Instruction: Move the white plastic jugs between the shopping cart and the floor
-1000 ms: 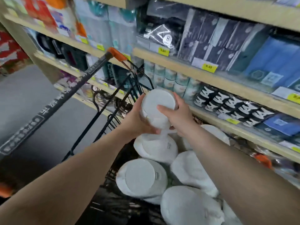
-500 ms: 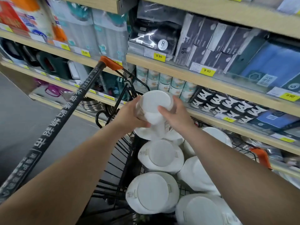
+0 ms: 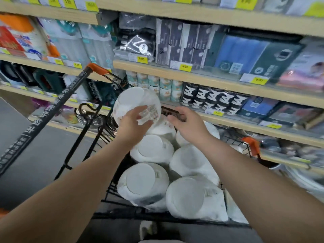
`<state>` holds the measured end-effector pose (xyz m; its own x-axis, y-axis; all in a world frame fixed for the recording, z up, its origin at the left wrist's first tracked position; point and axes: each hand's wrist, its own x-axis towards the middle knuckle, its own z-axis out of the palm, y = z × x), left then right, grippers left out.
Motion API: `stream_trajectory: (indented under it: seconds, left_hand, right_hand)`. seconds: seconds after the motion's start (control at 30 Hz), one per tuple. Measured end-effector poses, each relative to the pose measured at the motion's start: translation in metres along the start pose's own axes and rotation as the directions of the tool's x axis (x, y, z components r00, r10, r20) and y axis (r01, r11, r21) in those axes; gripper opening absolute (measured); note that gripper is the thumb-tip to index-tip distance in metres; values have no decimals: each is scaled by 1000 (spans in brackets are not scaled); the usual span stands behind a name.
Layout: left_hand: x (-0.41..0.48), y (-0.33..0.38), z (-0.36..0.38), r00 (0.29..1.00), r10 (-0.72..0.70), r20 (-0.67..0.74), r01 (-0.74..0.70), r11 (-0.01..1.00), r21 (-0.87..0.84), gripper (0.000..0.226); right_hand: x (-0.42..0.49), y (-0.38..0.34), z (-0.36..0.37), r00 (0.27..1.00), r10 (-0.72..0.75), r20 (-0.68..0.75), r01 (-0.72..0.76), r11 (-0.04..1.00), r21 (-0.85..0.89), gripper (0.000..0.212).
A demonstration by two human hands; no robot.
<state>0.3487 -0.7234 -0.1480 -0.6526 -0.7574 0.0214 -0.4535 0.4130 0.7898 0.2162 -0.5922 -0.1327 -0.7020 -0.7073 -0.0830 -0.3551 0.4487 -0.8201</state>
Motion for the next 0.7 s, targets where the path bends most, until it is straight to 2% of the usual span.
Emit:
stream_trajectory:
  seconds: [0.13,0.37,0.5,0.7]
  left_hand:
    - [-50,50,51,996,61,70,-55,994,-91,45]
    - [-134,156,182,946,200,255,-139,961,-238,41]
    - [-171,217,258,867,303,395,-193,936,-294,40]
    - [-195,307,377,693,420,587,-273,905,-325,43]
  right_hand:
    - [-65,43,-66,993,-19,-119,21,1000,14,41]
    - [-176,140,-194,948,97,-304,-99,995,9,37]
    - [-231,196,-262,887,185,-424,-176,983,61,36]
    - [-286,272,-357,742,356,-568,-306,934,186,40]
